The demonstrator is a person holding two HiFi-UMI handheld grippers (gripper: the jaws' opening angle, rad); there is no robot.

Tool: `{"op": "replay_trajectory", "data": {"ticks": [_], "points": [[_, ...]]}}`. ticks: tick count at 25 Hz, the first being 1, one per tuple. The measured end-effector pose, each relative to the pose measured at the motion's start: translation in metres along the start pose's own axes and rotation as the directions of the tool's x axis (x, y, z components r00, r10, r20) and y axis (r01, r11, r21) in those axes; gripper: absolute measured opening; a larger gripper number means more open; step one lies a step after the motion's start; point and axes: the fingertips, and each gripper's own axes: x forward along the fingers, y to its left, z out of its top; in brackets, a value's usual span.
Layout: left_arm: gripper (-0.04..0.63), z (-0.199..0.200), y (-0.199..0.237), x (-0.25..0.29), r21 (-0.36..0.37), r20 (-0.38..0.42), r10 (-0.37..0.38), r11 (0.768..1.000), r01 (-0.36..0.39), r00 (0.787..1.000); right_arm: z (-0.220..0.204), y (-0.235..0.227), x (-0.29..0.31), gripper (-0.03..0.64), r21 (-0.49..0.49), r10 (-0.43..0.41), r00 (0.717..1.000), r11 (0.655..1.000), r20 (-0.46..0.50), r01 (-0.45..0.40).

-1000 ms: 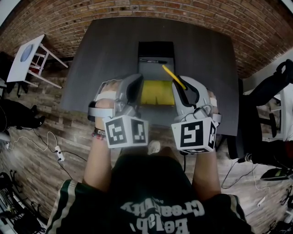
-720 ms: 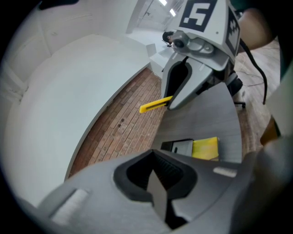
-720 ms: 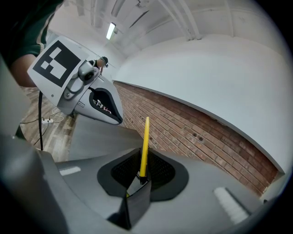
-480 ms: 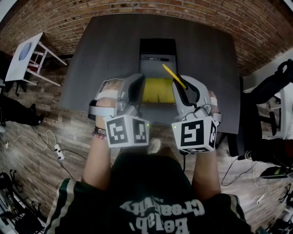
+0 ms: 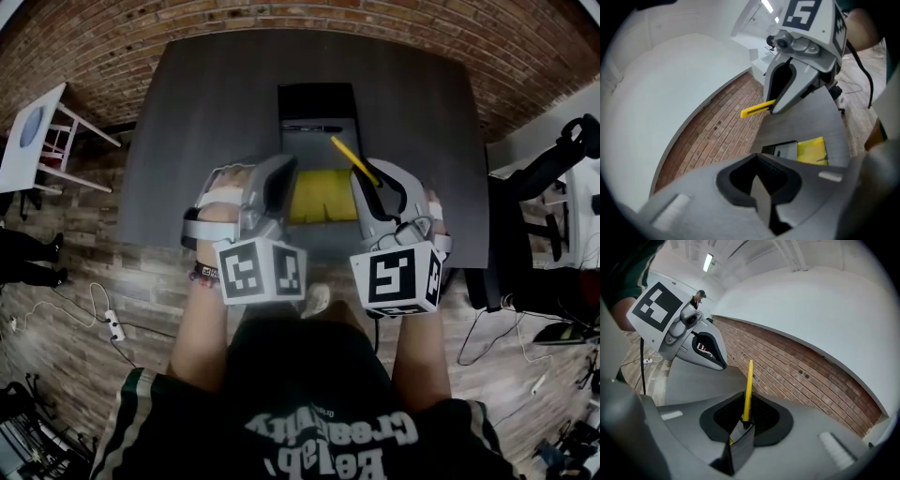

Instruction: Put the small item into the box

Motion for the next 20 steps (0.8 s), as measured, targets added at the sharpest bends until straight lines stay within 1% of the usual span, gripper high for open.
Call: {"op": "replay_trajectory", "data": {"ticks": [10, 15, 20], "points": [[0.002, -0.02, 0.014, 0.019, 0.009, 0.057, -0.033, 0.999, 0.033, 0.998, 0.001, 0.005, 0.024, 0.057, 0.015, -0.042, 0.997, 0.999, -0.063, 0.043], [0.002, -0.019, 0.01, 0.035, -0.007, 0.037, -0.04, 0.999, 0.04, 0.999, -0.008, -0.003, 0.034, 0.057, 0.018, -0.022, 0.998, 1.0, -0.052, 0.023], [0.002, -0.029, 0.011, 0.053, -0.029, -0.004, -0.044, 0.999, 0.044, 0.999, -0.016, -0.008, 0.055, 0.057, 0.019, 0.021, 0.999, 1.0, -0.045, -0.02]]}}
